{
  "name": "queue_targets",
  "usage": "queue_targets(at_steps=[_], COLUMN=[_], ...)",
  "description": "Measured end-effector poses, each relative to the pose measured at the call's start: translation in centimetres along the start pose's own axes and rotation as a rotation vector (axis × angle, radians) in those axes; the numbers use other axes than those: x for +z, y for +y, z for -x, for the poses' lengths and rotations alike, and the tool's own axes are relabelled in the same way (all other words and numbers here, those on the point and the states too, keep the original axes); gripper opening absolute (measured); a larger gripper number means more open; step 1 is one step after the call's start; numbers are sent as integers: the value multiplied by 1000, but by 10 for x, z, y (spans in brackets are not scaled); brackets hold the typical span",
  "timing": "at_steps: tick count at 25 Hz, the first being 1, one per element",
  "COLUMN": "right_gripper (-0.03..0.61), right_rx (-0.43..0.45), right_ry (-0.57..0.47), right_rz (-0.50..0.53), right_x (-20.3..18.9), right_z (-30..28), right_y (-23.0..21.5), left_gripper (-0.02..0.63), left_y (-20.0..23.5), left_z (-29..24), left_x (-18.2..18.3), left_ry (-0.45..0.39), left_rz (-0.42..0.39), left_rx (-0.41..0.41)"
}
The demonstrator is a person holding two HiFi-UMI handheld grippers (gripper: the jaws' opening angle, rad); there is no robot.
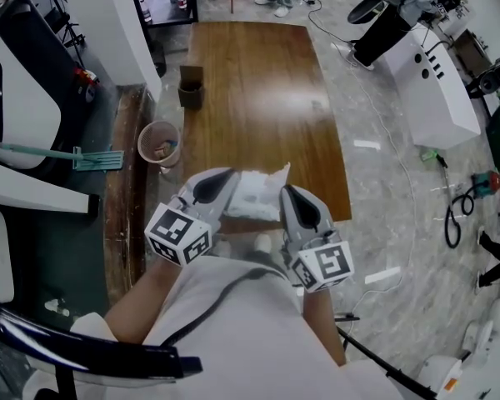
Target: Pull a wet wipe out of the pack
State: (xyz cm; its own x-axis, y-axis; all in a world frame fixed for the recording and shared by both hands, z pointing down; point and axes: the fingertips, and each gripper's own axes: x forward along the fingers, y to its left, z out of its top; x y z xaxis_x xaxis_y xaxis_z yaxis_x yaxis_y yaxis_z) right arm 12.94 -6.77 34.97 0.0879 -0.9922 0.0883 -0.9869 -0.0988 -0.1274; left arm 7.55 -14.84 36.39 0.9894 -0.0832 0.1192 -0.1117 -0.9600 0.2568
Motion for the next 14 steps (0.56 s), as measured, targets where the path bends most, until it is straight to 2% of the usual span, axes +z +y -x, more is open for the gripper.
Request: queue_targets(at_steps=[14], right_gripper=[14], right_rx=[-15], right_ry=[15], right_rz=[16], right_x=[-2], right_z=[-8], right_y=[-1], left_gripper=[6], left_y=[11], left_z=[-1], left_x=[-4], left_ry=[10], left_rz=[20], left_rx=[-10])
